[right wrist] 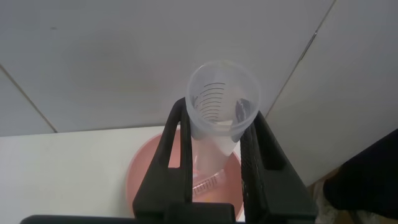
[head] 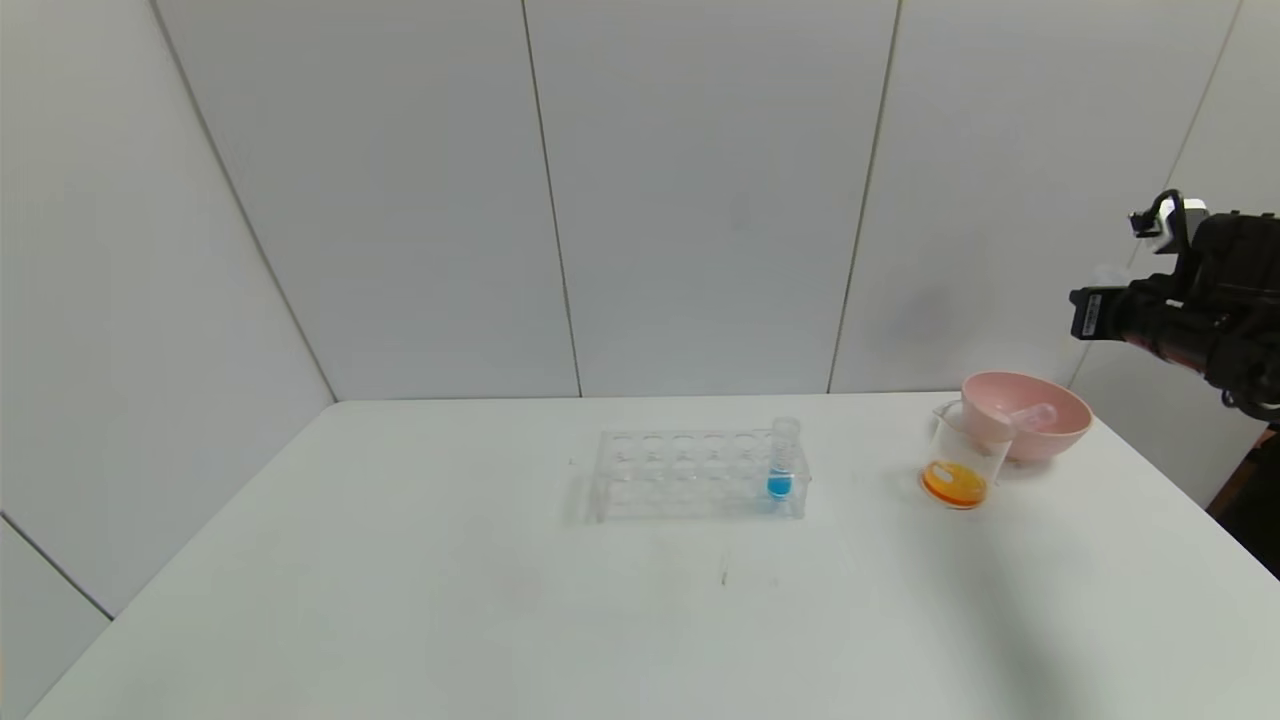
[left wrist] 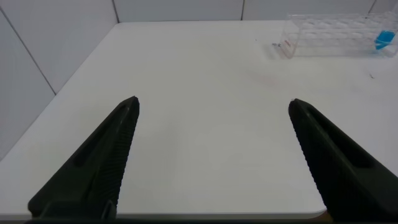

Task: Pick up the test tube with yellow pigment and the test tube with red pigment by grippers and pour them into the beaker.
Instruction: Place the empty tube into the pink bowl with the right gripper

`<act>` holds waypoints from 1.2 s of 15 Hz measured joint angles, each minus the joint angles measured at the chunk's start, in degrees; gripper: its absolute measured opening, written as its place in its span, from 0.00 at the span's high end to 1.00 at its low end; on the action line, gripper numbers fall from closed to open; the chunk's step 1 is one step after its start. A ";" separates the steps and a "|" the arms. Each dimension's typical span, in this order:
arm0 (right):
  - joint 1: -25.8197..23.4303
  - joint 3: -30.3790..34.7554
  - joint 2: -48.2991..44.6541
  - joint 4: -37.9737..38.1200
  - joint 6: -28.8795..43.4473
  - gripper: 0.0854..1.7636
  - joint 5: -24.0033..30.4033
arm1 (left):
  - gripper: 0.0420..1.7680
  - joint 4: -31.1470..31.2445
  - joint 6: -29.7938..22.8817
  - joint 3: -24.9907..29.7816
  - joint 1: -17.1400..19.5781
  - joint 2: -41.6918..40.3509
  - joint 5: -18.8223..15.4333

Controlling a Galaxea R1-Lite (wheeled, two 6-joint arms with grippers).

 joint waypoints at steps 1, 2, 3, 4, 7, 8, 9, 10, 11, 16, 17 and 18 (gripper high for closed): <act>-0.11 0.18 1.51 -1.10 0.01 0.75 -0.23 | 0.03 0.00 0.00 0.00 0.00 0.00 0.00; -0.13 0.40 2.84 -3.04 0.01 0.75 -0.30 | 0.03 0.00 0.02 0.00 0.00 0.00 -0.02; -0.16 0.74 4.08 -5.28 0.04 0.75 -0.37 | 0.03 0.00 0.00 0.00 0.00 0.00 0.00; -0.13 1.35 5.33 -7.34 0.06 0.75 -0.37 | 0.03 0.00 0.00 0.00 0.00 0.00 0.00; 0.22 3.00 7.85 -9.11 0.06 0.75 -0.30 | 0.03 0.00 0.02 0.00 0.00 0.00 0.00; 0.30 3.13 8.35 -9.12 0.06 0.75 -0.26 | 0.03 0.00 0.02 0.00 0.00 0.00 0.00; 0.37 3.17 8.69 -9.23 0.06 0.75 -0.23 | 0.03 0.00 0.00 0.00 0.00 0.00 0.00; 0.41 3.17 8.96 -9.23 0.12 0.75 -0.20 | 0.03 0.00 0.00 0.00 0.00 0.00 0.00; 0.46 3.17 9.13 -9.23 0.15 0.75 -0.20 | 0.03 0.00 0.00 0.00 0.00 0.00 -0.02; 0.52 3.08 9.42 -9.22 0.12 0.66 -0.04 | 0.03 0.00 0.02 0.00 0.00 0.00 0.00; 0.52 3.08 9.42 -9.22 0.15 0.59 -0.04 | 0.03 0.00 0.02 0.00 0.00 0.00 0.00; 0.57 3.13 9.42 -9.17 0.30 0.52 0.00 | 0.03 0.00 0.00 0.00 0.00 0.00 0.00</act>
